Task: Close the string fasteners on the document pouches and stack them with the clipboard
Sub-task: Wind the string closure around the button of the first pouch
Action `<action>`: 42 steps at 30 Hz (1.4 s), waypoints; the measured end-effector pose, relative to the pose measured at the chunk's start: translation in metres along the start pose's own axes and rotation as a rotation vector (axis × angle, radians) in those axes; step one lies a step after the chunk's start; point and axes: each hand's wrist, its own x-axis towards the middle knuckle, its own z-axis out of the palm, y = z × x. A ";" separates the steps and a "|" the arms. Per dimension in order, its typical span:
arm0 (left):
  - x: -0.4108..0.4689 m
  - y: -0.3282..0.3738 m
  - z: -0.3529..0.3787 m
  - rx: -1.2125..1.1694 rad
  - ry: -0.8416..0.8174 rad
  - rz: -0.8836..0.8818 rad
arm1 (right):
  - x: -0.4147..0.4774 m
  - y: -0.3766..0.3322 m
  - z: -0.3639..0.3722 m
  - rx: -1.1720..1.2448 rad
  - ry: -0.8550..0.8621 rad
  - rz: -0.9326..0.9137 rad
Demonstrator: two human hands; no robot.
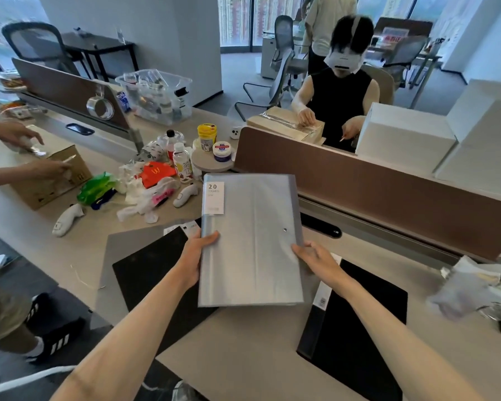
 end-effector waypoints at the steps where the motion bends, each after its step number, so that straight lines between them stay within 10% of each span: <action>1: 0.002 -0.004 -0.007 0.031 0.023 -0.009 | 0.001 0.001 0.003 -0.055 -0.021 -0.015; 14: 0.049 -0.055 -0.092 0.726 0.180 -0.185 | 0.029 0.033 0.052 -0.863 -0.325 0.134; 17: 0.062 -0.067 -0.098 1.374 0.119 0.050 | 0.029 0.033 0.067 -0.817 -0.341 0.177; 21: 0.072 -0.079 -0.073 1.698 -0.379 0.300 | 0.026 0.021 0.085 -0.606 -0.315 0.242; 33: 0.078 -0.117 -0.047 2.005 -1.013 0.222 | 0.027 0.030 0.081 -0.276 -0.117 0.304; 42: 0.050 -0.129 -0.041 1.917 -1.034 0.250 | 0.047 0.039 0.092 -0.078 -0.309 0.234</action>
